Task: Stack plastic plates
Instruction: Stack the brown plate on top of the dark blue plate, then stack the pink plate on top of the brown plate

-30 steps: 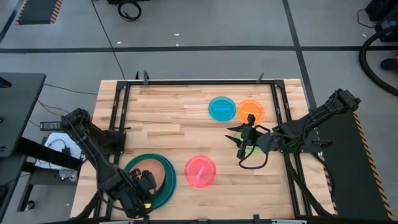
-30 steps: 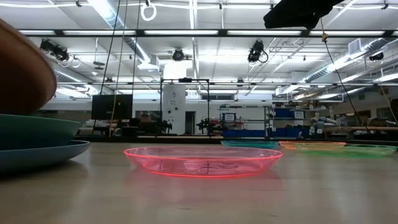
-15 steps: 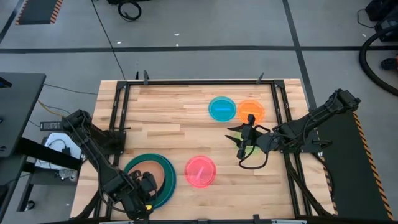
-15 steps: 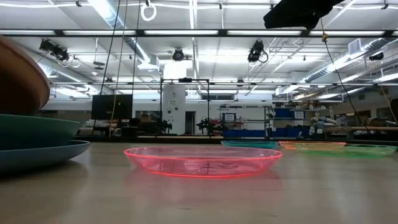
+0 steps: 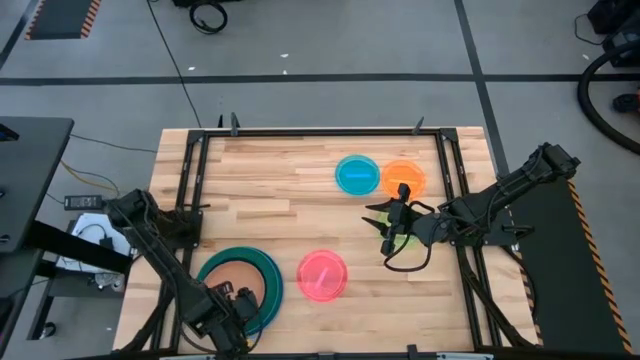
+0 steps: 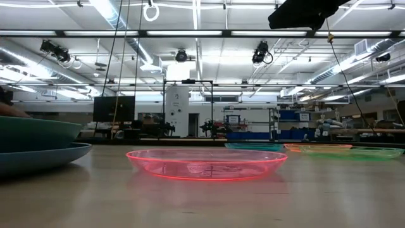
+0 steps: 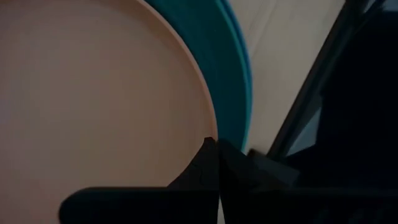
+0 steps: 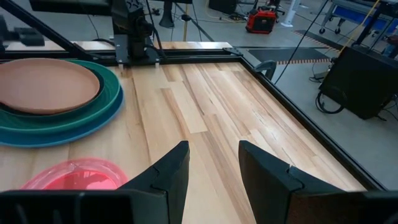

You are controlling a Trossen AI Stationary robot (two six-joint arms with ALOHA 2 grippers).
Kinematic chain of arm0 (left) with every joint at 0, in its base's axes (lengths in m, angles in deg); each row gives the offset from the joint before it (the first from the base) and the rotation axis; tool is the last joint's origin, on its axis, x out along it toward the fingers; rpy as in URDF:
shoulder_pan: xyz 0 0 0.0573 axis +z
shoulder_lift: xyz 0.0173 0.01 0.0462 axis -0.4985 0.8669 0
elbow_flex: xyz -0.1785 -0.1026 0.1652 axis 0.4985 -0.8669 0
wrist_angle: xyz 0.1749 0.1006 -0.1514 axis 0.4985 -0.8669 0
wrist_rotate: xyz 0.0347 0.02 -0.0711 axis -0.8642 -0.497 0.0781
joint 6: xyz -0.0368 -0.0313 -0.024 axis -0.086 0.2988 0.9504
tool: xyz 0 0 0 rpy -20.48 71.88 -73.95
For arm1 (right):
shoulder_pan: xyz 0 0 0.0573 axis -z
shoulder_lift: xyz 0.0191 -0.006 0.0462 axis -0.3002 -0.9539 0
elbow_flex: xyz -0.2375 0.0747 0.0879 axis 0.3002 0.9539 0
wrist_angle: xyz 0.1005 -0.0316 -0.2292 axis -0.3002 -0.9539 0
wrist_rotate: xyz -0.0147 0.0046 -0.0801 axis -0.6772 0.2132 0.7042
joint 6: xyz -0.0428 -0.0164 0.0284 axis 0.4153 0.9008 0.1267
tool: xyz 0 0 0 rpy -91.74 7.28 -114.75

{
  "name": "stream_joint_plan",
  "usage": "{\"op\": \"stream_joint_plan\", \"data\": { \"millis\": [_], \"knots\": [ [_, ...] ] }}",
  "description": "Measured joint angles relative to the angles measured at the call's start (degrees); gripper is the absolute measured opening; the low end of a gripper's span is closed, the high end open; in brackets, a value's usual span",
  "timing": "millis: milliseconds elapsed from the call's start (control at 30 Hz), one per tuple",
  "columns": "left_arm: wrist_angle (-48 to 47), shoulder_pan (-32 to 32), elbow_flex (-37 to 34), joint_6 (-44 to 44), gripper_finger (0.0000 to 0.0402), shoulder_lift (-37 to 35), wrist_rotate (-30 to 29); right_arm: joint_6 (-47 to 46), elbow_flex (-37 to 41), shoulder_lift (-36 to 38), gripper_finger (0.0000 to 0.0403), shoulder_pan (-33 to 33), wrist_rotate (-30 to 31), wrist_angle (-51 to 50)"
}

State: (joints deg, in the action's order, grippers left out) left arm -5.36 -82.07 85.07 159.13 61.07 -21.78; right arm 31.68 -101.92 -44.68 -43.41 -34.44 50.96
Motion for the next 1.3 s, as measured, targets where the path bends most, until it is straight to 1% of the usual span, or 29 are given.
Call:
{"op": "stream_joint_plan", "data": {
  "millis": [267,600,767,867,1033,1133,1200,1300],
  "knots": [
    [0.0,-1.2,0.0,-2.4,0.0,3.6,-0.1,-0.1,0.0,0.0,0.015,0.0,0.0,0.0],
    [-0.2,-0.3,0.0,-2.3,0.0002,3.7,-4.0,-0.1,0.0,0.0,0.015,0.0,0.0,0.0],
    [-0.2,0.0,0.0,-1.8,0.0007,3.7,-4.3,-0.1,0.0,0.0,0.015,0.0,0.0,0.1],
    [-0.8,0.0,0.0,-0.2,0.0027,3.7,-4.4,-0.1,0.0,0.0,0.015,0.0,0.0,0.1],
    [-0.9,0.0,0.0,0.4,0.0091,3.6,-4.2,-0.1,0.0,0.0,0.015,0.0,0.0,0.0],
    [-1.2,0.8,0.1,0.3,0.0124,2.4,-2.4,-0.1,0.0,0.0,0.015,0.0,0.0,0.0],
    [-2.0,1.2,0.8,0.3,0.0136,1.4,-1.8,-0.1,0.0,0.0,0.015,0.1,0.0,0.1],
    [-3.2,1.6,2.0,-0.2,0.014,0.6,-1.7,-0.1,0.0,0.0,0.015,0.2,0.0,0.1]
  ]
}}
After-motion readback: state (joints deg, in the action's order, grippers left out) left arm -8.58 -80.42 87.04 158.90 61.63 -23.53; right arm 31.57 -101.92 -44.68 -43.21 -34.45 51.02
